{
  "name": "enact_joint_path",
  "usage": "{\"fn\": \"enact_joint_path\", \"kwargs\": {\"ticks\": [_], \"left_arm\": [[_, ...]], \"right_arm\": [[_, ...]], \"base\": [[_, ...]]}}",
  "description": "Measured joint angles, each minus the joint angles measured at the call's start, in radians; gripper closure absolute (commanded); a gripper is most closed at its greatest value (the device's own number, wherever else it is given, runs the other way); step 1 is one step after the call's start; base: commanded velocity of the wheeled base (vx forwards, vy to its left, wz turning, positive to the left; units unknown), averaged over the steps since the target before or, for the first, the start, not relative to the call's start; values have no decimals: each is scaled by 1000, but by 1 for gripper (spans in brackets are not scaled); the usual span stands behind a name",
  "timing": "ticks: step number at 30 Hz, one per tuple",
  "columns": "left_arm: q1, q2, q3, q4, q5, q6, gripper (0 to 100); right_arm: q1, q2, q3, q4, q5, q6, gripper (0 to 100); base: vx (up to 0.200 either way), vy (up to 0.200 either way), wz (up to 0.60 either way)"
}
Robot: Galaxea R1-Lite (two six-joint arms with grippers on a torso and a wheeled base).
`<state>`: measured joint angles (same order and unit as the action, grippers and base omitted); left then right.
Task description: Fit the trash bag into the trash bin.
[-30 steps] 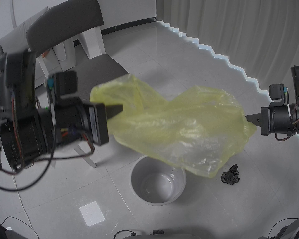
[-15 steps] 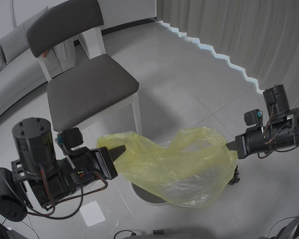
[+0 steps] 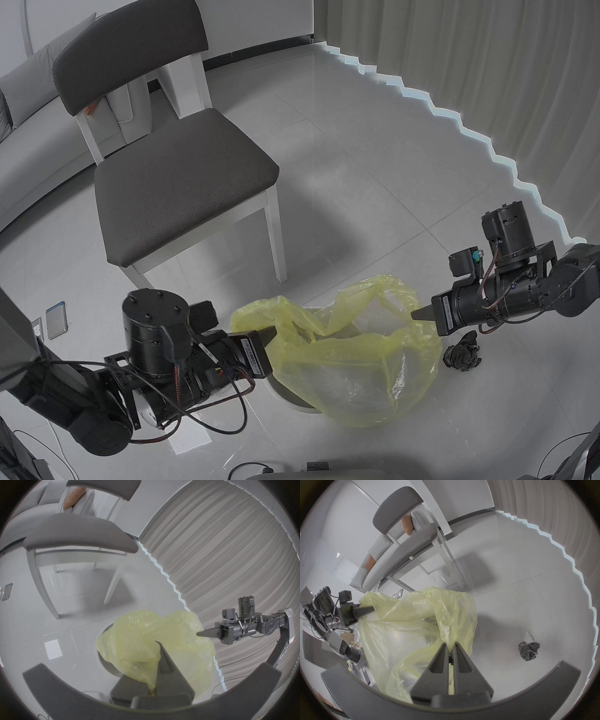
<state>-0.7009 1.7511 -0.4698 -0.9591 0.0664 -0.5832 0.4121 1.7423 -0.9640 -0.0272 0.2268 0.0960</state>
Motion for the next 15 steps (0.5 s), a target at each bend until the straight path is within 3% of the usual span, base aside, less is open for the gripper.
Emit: {"fn": "enact_joint_path", "kwargs": {"ticks": [8, 15], "left_arm": [[43, 198, 15, -249, -51, -5, 100], [111, 333, 40, -323, -118, 4, 100]], "right_arm": [[-14, 107, 51, -130, 21, 0, 100], [-19, 207, 79, -214, 30, 0, 100]], "base": [[0, 0, 0], [0, 0, 0]]}}
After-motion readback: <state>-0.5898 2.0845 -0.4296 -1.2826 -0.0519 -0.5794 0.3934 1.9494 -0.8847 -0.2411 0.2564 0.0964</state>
